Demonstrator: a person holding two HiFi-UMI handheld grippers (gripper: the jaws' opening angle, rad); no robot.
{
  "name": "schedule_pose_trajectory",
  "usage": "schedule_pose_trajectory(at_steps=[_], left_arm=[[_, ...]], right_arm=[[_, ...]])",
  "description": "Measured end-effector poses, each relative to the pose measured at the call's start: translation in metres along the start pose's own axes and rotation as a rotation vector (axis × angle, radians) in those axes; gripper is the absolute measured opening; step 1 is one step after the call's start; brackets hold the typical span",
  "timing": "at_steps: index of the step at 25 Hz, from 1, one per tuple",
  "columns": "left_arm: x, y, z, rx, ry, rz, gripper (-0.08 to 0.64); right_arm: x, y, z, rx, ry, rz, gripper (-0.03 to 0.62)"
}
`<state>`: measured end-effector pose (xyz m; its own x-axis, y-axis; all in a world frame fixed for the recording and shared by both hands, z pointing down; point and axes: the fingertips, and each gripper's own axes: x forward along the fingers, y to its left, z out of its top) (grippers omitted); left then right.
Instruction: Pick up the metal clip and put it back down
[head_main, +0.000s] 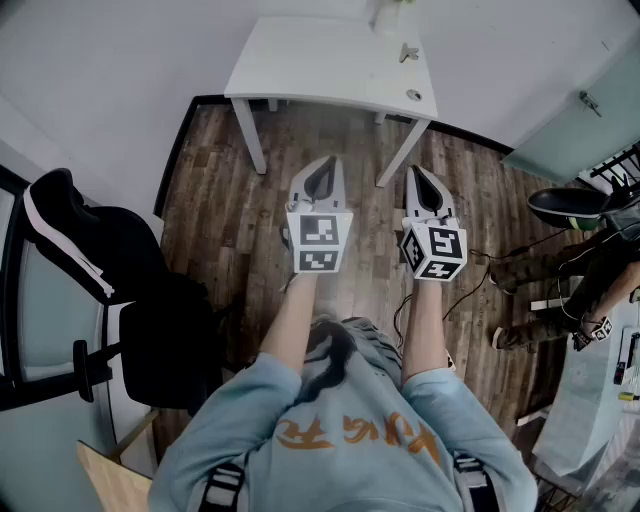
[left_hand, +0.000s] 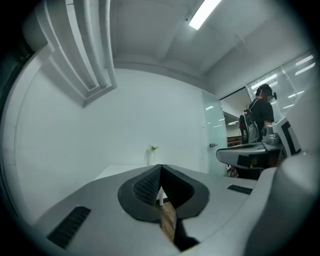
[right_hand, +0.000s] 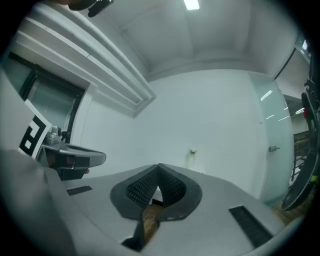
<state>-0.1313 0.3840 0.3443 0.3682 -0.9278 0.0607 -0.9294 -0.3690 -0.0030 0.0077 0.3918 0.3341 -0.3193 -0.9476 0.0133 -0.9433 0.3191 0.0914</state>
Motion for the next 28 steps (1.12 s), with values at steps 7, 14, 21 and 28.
schedule_pose_trajectory(at_steps=[7,14,21,28], left_arm=[[0.013,-0.001,-0.001,-0.03,0.006,-0.008,0.02],[0.042,0.006,-0.011,-0.034,0.03,-0.016,0.02],[0.113,0.054,-0.028,-0.013,0.066,0.056,0.02],[0.241,0.106,-0.012,-0.019,0.044,0.151,0.02]], right_arm=[[0.001,-0.018,-0.002,0.012,0.001,-0.029,0.012],[0.031,-0.037,-0.017,0.044,0.032,-0.039,0.012],[0.12,-0.071,-0.052,0.1,0.043,-0.006,0.012],[0.252,-0.149,-0.071,0.183,0.022,-0.026,0.012]])
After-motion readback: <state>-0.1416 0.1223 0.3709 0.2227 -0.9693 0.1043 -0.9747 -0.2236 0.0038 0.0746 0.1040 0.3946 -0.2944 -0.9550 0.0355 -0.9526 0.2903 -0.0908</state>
